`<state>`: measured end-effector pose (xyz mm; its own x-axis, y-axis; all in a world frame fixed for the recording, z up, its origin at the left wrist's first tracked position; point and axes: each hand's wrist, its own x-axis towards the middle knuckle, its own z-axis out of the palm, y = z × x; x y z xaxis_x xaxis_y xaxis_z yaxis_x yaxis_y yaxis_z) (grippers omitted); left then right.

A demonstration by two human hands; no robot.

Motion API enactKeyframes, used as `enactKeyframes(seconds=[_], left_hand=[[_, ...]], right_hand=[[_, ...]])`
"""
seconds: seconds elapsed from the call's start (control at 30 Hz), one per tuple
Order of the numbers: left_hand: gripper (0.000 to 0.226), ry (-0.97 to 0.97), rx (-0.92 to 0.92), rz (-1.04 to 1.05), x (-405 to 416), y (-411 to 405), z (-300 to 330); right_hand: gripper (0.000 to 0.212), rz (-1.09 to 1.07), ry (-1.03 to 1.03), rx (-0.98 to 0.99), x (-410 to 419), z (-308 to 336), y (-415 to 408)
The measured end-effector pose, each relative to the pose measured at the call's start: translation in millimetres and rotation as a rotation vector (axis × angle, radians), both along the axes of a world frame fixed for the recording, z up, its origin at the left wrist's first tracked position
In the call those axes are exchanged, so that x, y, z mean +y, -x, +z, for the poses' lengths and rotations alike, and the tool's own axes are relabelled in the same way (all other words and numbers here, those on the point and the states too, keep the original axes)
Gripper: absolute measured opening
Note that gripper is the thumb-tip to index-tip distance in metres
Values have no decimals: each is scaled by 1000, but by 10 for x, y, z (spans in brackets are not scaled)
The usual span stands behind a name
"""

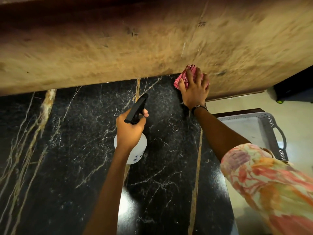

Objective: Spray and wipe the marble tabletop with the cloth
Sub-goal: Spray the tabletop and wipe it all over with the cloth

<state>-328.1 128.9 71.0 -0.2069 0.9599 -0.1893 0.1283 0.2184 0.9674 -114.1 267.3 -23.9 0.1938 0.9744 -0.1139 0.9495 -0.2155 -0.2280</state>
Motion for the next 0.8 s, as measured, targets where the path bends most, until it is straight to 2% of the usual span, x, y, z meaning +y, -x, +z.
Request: enactKeyframes(seconds=[0.37,0.53,0.8], left_hand=[[30,-15,134,2,-189,-92,123],[35,-10,177,-15,-611,-274,204],[21,-6,198,12,-1578,-739,338]], right_hand=[[61,2,-4,2,-1102,-6,-100],[60,7,-20,24,-1716,41,-253],[60,93,-35,52,-2726,103,-536]])
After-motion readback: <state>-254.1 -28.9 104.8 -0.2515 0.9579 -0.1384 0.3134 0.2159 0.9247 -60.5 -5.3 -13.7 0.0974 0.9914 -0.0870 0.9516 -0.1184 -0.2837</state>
